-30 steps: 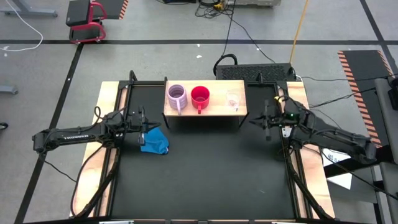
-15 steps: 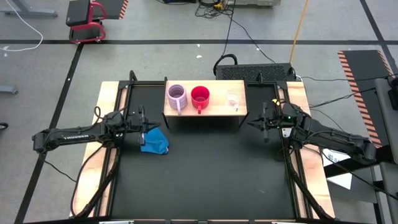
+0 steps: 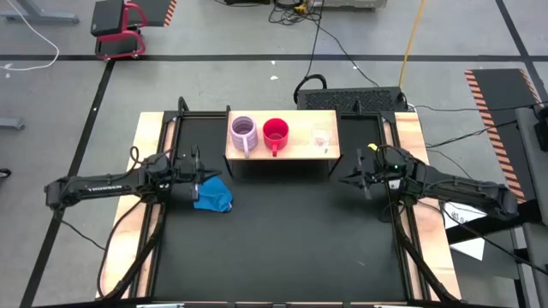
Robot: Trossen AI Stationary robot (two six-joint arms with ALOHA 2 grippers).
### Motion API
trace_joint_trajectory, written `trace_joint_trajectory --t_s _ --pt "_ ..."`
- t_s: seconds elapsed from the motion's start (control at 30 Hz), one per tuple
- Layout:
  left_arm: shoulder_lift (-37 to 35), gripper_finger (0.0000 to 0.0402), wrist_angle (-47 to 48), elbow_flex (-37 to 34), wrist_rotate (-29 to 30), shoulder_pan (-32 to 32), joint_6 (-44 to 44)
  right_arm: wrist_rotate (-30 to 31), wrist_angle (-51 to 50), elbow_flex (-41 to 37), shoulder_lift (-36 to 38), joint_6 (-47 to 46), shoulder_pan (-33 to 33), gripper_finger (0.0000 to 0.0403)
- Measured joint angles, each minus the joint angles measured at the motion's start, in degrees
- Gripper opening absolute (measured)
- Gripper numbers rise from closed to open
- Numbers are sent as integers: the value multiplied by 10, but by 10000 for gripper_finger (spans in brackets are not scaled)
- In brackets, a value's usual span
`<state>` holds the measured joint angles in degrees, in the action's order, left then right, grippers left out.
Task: Stack small to large cups/mugs on shelf
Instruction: Return to Home Position
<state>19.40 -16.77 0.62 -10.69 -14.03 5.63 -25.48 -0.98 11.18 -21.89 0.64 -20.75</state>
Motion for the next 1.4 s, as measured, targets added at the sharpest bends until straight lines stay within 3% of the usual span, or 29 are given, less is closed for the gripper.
trace_joint_trajectory --t_s 0.2,0.37,0.57,0.8,1.03,1.23,1.4 --pt "0 0 -14 0 31 34 21 37 25 0 0 29 93 0" --pt "0 0 -14 0 68 72 30 132 26 0 0 37 188 0" --pt "0 0 -14 0 97 122 35 155 54 0 0 35 298 0" --pt "0 0 -14 0 139 187 43 277 104 -35 -4 45 417 0" --pt "0 0 7 0 172 214 65 307 176 -85 -4 46 422 0" --pt "0 0 12 0 189 214 65 314 174 -87 -3 52 403 0" --pt "0 0 21 0 192 214 64 337 187 -88 -2 83 357 0"
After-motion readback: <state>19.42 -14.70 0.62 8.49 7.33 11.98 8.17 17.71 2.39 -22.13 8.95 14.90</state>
